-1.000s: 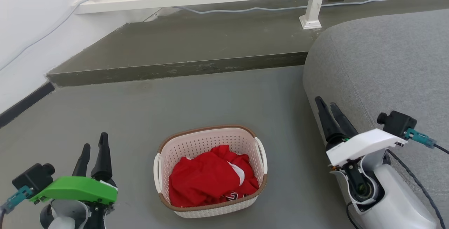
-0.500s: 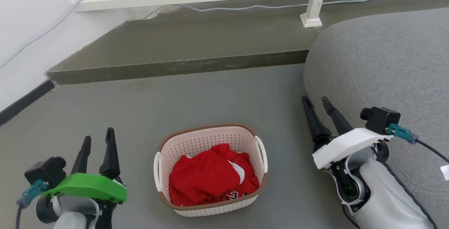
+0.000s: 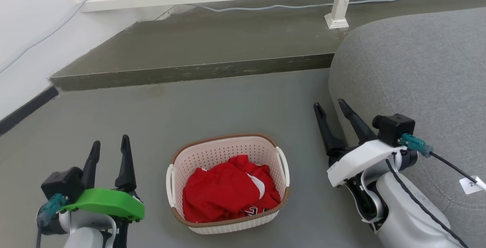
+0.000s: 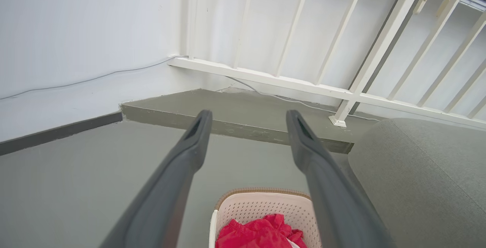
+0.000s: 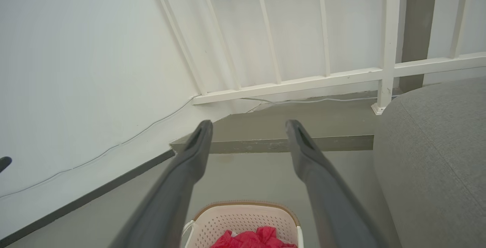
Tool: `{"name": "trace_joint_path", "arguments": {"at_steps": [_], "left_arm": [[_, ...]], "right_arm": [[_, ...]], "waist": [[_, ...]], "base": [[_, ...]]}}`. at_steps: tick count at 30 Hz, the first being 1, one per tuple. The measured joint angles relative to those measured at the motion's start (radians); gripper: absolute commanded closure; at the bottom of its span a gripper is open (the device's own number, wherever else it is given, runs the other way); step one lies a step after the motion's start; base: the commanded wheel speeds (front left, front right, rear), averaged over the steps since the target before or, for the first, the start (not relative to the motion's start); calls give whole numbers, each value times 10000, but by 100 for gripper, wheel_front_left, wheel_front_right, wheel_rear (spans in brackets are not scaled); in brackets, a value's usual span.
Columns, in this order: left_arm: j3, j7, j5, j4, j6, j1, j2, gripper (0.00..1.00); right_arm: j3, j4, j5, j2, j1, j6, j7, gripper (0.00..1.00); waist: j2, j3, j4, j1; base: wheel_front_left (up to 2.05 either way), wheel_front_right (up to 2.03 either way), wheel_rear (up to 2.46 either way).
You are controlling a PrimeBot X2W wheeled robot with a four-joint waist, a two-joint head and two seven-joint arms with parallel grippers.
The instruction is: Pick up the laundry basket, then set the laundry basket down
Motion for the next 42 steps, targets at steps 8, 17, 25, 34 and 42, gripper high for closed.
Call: {"name": "trace_joint_path", "arguments": {"at_steps": [8,17,25,34,42], "left_arm": [[-102,-201,637,6,77,-100,-23,0],[-38,-203,646,121,75,-105,-96,0],[21,-203,665,270,23,-109,-136,0],[73,-203,665,245,-29,-125,-146,0],[150,-203,665,188,-167,-300,-140,0]], "right_arm": [[209,58,-713,-10,-138,-52,-207,0],[100,119,-721,50,-150,-48,-209,0],[-6,242,-721,142,-146,-36,-221,0],[-48,288,-838,178,-146,-33,-221,0],[-146,334,-895,238,-166,-40,-221,0]], "waist": [[0,-1,2,0],[0,-9,5,0],[0,24,2,0],[0,410,-68,0],[0,1034,-126,0]], "base": [[0,0,0],[0,0,0],[0,0,0],[0,0,0],[0,0,0]]}}
